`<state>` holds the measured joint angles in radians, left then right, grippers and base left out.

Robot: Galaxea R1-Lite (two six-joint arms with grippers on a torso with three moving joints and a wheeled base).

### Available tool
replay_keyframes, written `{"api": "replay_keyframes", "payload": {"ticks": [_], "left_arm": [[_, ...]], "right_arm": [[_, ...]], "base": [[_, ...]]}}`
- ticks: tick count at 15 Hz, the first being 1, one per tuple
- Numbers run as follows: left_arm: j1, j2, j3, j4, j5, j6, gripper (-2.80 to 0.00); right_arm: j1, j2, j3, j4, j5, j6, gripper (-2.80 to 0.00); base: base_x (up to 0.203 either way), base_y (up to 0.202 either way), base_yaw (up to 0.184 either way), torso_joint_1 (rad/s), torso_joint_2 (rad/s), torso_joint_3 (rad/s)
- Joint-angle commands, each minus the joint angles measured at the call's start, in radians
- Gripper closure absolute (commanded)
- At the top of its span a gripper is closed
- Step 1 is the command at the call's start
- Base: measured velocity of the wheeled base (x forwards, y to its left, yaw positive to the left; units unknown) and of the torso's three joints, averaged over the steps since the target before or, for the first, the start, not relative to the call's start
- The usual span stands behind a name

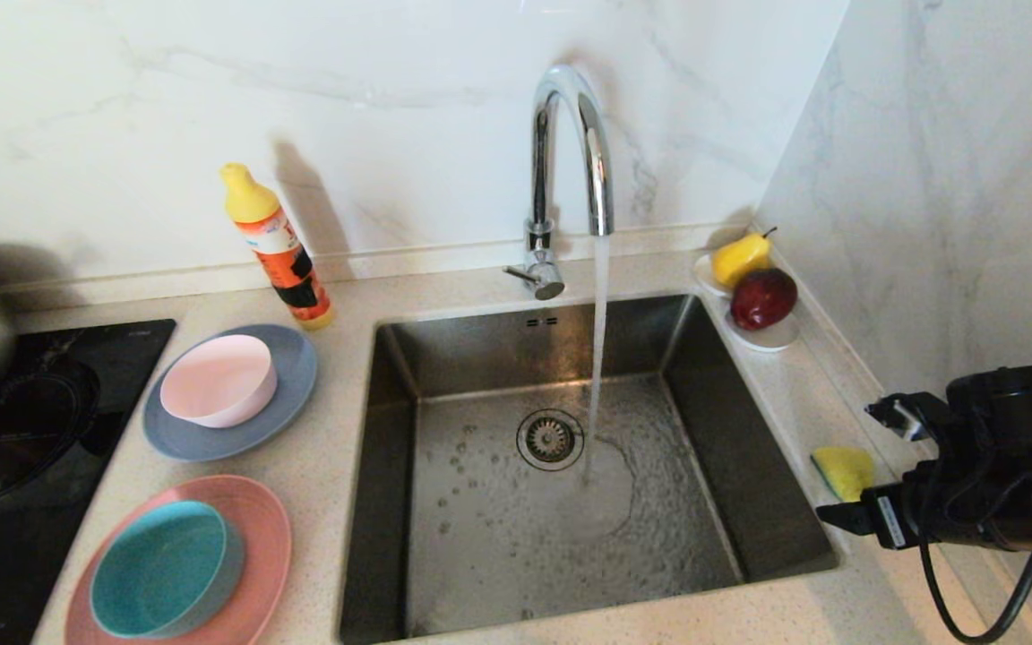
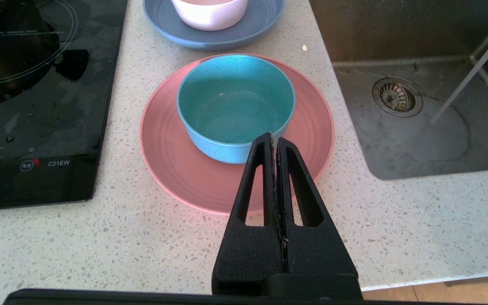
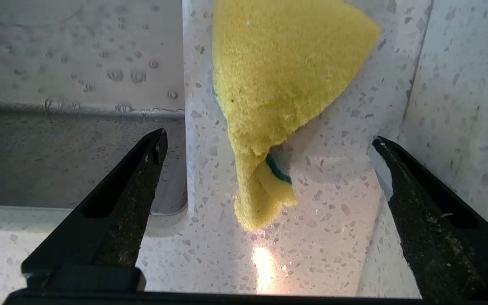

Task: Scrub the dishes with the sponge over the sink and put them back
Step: Pick up a bowl and the sponge

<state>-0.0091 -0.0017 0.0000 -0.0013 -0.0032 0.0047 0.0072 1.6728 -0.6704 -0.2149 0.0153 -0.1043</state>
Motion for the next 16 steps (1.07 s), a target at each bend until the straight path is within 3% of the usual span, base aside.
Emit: {"api": "replay_keyframes", "payload": {"ticks": [1,16], "left_arm": [[0.0,0.002,0.0,0.0,0.0,0.0,0.0],[0.0,0.0,0.0,0.0,0.0,0.0,0.0]], "right_arm": [[0.0,0.008,-0.003,-0.001,0.0,-0.001,0.0],[0.01,-0.021,0.001,0.007,0.0,0.004,0.0]], "base": [[0.0,0.0,0.0,0.0,0.0,0.0],[0.0,0.0,0.0,0.0,0.0,0.0]]}}
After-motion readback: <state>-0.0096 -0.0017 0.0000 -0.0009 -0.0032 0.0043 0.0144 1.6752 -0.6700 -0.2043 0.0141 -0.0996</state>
